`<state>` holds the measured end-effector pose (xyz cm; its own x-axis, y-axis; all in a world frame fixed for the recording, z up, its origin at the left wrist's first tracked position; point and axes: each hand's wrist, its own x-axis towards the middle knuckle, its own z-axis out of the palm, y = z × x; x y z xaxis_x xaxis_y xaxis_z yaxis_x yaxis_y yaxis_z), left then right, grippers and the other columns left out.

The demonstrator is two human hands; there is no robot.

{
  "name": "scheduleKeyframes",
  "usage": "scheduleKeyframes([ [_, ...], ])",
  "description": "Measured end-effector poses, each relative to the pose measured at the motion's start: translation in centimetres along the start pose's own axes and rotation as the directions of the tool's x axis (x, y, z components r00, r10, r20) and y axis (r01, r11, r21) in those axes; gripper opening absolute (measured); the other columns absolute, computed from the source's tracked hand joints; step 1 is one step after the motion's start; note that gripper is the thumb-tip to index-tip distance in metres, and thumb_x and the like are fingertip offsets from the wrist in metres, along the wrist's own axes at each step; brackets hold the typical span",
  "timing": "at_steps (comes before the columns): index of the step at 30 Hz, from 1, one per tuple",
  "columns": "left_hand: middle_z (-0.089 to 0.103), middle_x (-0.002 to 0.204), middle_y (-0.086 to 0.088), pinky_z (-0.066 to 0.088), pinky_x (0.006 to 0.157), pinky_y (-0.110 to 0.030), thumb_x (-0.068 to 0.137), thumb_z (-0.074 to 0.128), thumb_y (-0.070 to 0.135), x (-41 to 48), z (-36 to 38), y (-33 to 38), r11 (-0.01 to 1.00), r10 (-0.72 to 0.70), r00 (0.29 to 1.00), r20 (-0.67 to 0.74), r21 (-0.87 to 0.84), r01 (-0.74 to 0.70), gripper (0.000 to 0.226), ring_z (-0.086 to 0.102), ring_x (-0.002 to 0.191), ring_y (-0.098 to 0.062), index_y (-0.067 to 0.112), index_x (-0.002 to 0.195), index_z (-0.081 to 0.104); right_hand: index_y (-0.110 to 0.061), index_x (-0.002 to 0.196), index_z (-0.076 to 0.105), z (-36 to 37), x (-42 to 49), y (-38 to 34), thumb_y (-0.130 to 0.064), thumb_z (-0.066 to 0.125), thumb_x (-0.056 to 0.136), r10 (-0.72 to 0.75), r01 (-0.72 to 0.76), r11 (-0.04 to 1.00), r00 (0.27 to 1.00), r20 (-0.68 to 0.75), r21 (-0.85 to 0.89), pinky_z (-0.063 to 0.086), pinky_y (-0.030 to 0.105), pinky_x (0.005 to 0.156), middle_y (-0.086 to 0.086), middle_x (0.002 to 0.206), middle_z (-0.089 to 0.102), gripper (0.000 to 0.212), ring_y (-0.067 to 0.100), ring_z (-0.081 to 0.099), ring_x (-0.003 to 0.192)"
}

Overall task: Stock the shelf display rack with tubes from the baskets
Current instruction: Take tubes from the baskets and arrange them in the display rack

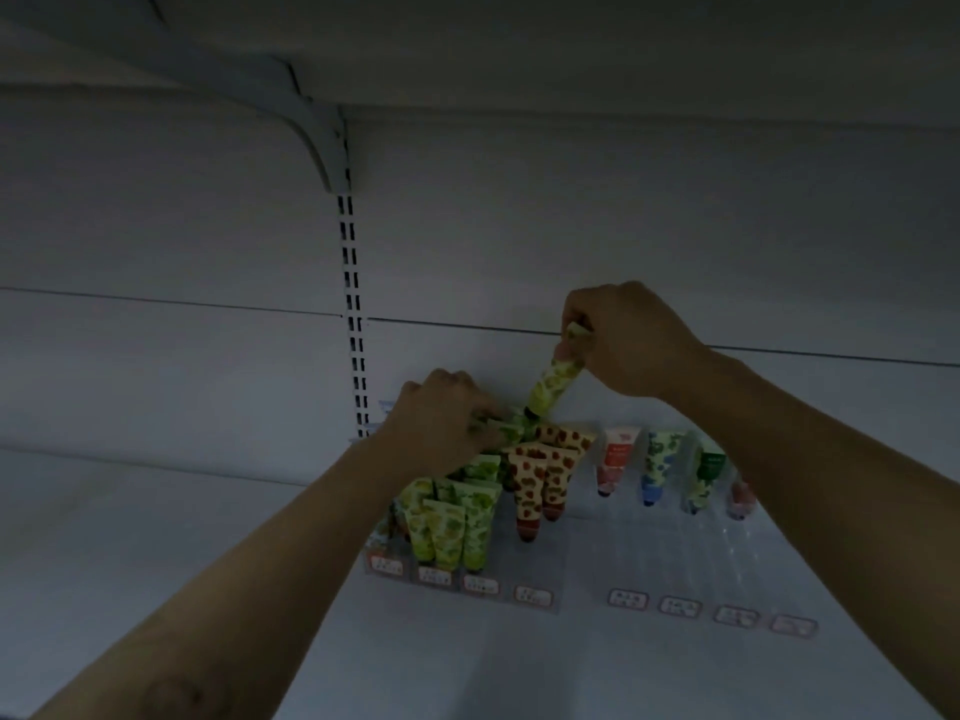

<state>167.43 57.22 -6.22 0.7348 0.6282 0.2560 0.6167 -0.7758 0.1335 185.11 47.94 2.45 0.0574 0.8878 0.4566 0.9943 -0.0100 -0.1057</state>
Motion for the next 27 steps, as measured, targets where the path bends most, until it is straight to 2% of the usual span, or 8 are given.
scheduleKeyframes([
  [5,0.056,0.105,-0.001,0.049,0.082,-0.034,0.092,0.058,0.04,0.8,1.1,-0.3,0.996,0.022,0.993,-0.113,-0.085,-0.032,0.018,0.056,0.093,-0.02,0.03,0.103,0.068,-0.009,0.083,0.063,3.4,0.3,0.0,-0.028,0.073,0.082,-0.009,0.005,1.0,0.987,0.162,0.023,0.035,0.025,0.059,-0.006,0.066,0.048,0.022,0.011,0.047,0.062],
  [7,0.056,0.091,0.003,0.045,0.073,-0.026,0.091,0.06,0.034,1.0,0.8,-0.6,0.992,0.06,0.993,-0.104,-0.106,-0.071,0.009,0.053,0.08,-0.015,0.027,0.09,0.066,-0.007,0.082,0.065,4.5,0.1,0.1,-0.026,0.073,0.083,-0.01,0.003,0.999,0.984,0.179,0.04,0.037,0.024,0.061,-0.006,0.065,0.05,0.021,0.015,0.052,0.063],
  [9,0.052,0.075,0.009,0.038,0.067,-0.022,0.091,0.062,0.031,1.3,0.5,-0.7,0.988,0.097,0.992,-0.08,-0.115,-0.105,0.014,0.05,0.07,-0.013,0.027,0.078,0.057,-0.006,0.08,0.065,5.1,0.0,0.2,-0.025,0.071,0.084,0.01,-0.021,0.998,0.986,0.168,0.066,0.037,0.022,0.063,-0.005,0.064,0.052,0.021,0.018,0.057,0.068],
  [13,0.052,0.066,0.003,0.035,0.061,-0.022,0.09,0.061,0.025,2.0,0.4,-0.9,0.989,0.113,0.992,-0.046,-0.089,-0.117,0.019,0.045,0.055,-0.009,0.018,0.073,0.055,-0.006,0.091,0.066,5.4,0.2,0.1,-0.028,0.072,0.084,0.02,-0.031,0.998,0.977,0.211,0.049,0.044,0.024,0.066,0.002,0.085,0.062,0.024,0.015,0.056,0.071],
  [17,0.044,0.059,0.002,0.031,0.055,-0.025,0.088,0.06,0.017,2.2,0.4,-1.6,0.983,0.101,0.994,-0.031,-0.148,-0.105,0.029,0.038,0.05,-0.009,0.018,0.064,0.043,-0.005,0.09,0.066,5.7,0.1,-0.3,-0.025,0.071,0.085,0.014,-0.028,0.998,0.978,0.208,0.065,0.053,0.035,0.077,0.008,0.087,0.067,0.021,0.019,0.061,0.072],
  [22,0.059,0.076,-0.013,0.041,0.063,-0.029,0.091,0.063,0.021,2.3,0.2,-1.8,0.976,0.119,0.993,0.028,-0.186,-0.112,0.02,0.05,0.062,-0.019,0.004,0.08,0.058,-0.006,0.086,0.065,4.6,-0.1,-0.6,-0.02,0.07,0.086,0.011,-0.017,0.999,0.978,0.21,0.027,0.053,0.038,0.081,0.006,0.083,0.067,0.015,0.019,0.062,0.072],
  [25,0.059,0.072,-0.006,0.042,0.063,-0.026,0.09,0.064,0.021,2.2,0.5,-1.8,0.971,0.139,0.99,-0.01,-0.195,-0.139,0.021,0.054,0.065,-0.019,0.014,0.073,0.055,-0.007,0.089,0.066,2.6,0.6,-0.9,-0.019,0.071,0.085,0.058,-0.075,0.989,0.99,0.131,0.125,0.057,0.034,0.074,0.007,0.078,0.07,0.014,0.019,0.069,0.07],
  [27,0.057,0.069,-0.003,0.04,0.062,-0.025,0.089,0.065,0.021,2.1,0.6,-1.8,0.973,0.139,0.99,-0.033,-0.179,-0.143,0.021,0.051,0.062,-0.016,0.015,0.072,0.055,-0.013,0.083,0.064,2.3,0.8,-1.3,-0.019,0.073,0.083,0.035,-0.062,0.989,0.981,0.191,0.137,0.056,0.025,0.065,0.002,0.071,0.069,0.011,0.01,0.069,0.06],
])
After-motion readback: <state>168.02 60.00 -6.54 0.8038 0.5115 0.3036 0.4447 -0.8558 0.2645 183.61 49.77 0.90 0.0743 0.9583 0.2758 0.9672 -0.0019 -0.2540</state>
